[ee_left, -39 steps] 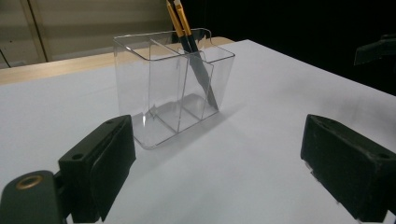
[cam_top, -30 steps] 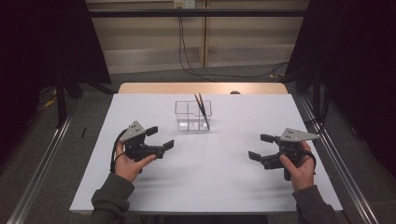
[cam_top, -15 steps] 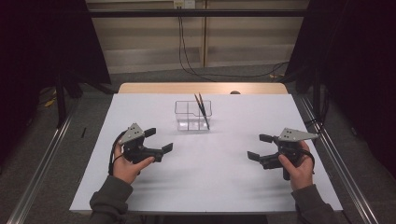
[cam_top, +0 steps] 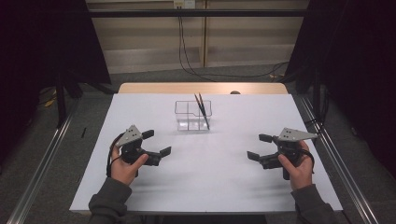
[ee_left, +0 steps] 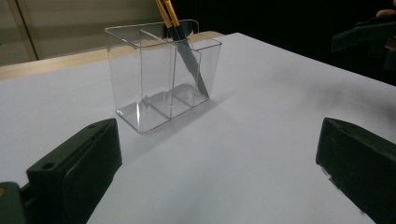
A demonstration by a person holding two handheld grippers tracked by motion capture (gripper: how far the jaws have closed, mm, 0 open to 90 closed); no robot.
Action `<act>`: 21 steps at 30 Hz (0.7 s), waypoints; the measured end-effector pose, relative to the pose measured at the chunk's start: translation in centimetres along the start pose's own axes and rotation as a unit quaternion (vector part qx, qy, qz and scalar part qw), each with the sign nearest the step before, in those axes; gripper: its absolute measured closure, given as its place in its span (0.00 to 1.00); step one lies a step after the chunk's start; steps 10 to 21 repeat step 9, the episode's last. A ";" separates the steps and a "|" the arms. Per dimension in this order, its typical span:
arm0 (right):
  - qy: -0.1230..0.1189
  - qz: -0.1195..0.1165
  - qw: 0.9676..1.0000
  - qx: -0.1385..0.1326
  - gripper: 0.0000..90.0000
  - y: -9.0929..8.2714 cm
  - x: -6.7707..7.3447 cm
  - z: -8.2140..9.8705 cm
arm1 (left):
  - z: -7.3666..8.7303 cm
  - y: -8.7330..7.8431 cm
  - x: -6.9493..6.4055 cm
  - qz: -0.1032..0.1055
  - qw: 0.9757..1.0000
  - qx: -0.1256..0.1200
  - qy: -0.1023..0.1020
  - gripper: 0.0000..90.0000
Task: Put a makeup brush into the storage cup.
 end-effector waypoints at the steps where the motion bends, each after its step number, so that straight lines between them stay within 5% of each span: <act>1: -0.001 -0.001 1.000 0.000 0.10 0.0 0.0 0.0 | 0.0 0.0 0.0 0.009 1.000 -0.003 0.001 0.00; 21: -0.005 -0.002 1.000 0.004 0.09 0.2 0.2 0.0 | 0.1 -0.2 0.0 0.000 1.000 -0.002 -0.005 0.00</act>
Point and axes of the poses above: each handheld gripper's, and its own axes: y roughly forward along the jaws, z roughly out of its underside, x roughly to its left, the point moved 3 cm from there along y, roughly forward along the jaws, and after that the axes turned 2 degrees about -y, right-handed, at the moved point
